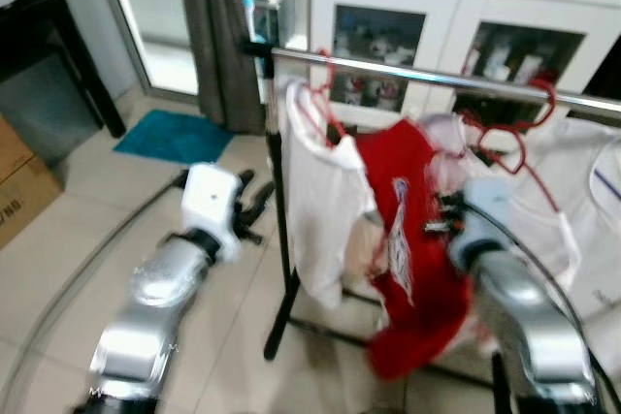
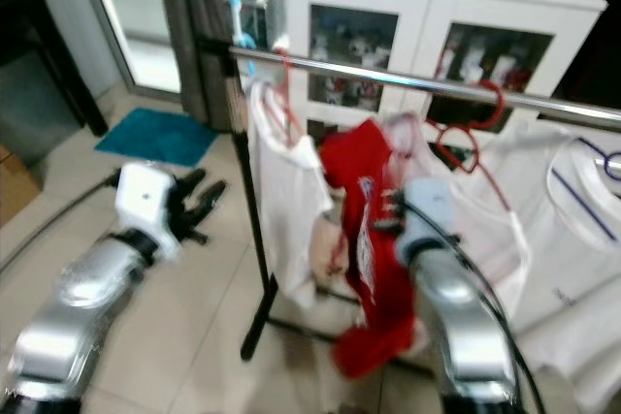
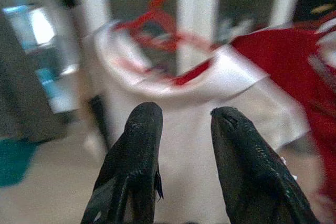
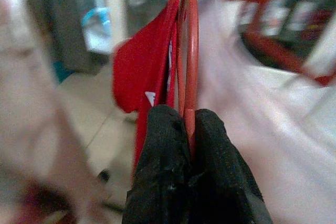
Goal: Hang hanger
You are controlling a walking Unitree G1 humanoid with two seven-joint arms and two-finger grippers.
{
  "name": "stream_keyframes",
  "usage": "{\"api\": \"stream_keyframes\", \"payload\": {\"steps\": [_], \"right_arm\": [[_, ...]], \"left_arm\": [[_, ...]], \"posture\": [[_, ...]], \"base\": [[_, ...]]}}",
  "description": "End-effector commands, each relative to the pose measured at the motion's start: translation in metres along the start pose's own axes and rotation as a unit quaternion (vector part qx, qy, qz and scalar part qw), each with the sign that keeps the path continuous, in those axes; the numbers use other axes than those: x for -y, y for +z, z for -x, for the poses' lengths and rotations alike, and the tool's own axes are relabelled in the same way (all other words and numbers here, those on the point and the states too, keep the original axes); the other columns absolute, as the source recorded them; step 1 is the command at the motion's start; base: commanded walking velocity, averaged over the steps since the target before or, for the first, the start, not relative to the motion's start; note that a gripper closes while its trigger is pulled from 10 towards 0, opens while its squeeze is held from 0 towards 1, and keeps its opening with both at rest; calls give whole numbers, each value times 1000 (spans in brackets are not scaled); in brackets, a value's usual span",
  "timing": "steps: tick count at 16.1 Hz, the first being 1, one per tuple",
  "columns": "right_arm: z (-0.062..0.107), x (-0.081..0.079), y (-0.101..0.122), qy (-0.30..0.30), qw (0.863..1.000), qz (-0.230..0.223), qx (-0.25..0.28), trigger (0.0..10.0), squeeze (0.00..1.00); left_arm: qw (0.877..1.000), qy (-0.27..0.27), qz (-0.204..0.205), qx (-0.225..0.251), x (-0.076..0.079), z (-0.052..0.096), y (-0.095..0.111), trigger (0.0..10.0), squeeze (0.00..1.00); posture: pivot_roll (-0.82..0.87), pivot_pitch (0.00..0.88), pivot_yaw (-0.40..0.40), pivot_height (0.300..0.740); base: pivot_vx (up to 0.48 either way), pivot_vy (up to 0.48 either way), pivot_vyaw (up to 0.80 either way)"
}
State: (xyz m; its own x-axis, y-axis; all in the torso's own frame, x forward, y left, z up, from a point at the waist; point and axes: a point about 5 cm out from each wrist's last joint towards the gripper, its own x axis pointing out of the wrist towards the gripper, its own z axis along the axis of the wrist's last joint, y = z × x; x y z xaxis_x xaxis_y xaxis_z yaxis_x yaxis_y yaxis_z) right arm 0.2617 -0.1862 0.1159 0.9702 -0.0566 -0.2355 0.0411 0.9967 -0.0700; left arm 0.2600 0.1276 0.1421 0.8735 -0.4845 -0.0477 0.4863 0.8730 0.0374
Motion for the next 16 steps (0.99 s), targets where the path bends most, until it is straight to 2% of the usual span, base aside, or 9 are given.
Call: {"api": "stream_keyframes", "payload": {"steps": [1, 3, 5, 7, 9, 11, 16], "right_arm": [[3, -3, 23, 4, 997, -18, 75, 10000, 0], [4, -1, 27, -1, 995, -23, 95, 10000, 0], [1, 0, 36, -2, 993, -30, 118, 10000, 0], [-2, -2, 36, 3, 993, -30, 113, 10000, 0], [-23, -16, 37, 34, 997, -4, 70, 10000, 0], [-35, -19, 40, 34, 998, -2, 53, 10000, 0], [-74, -24, 67, 25, 999, -18, 38, 10000, 0]], "left_arm": [[1000, -13, -16, 10, -4, 5, 8, 10000, 0], [998, -47, -27, 17, -1, 6, 12, 10000, 0], [992, -114, -42, 18, 5, 6, 23, 10000, 0], [990, -133, -45, 14, 7, 6, 25, 10000, 0], [982, -178, -67, -4, 9, 5, 27, 10000, 0], [980, -188, -70, -5, 10, 4, 29, 10000, 0], [974, -211, -82, -10, 10, 4, 33, 10000, 0]], "posture": [[108, 20, 5, 740], [109, 27, 7, 740], [110, 30, 11, 740], [110, 30, 11, 740], [108, 26, 24, 740], [111, 24, 27, 740], [124, 21, 24, 740]], "base": [[0, 0, 0], [0, 0, 0], [0, 0, 0], [0, 0, 0], [0, 0, 0], [0, 0, 0], [0, 0, 0]]}}
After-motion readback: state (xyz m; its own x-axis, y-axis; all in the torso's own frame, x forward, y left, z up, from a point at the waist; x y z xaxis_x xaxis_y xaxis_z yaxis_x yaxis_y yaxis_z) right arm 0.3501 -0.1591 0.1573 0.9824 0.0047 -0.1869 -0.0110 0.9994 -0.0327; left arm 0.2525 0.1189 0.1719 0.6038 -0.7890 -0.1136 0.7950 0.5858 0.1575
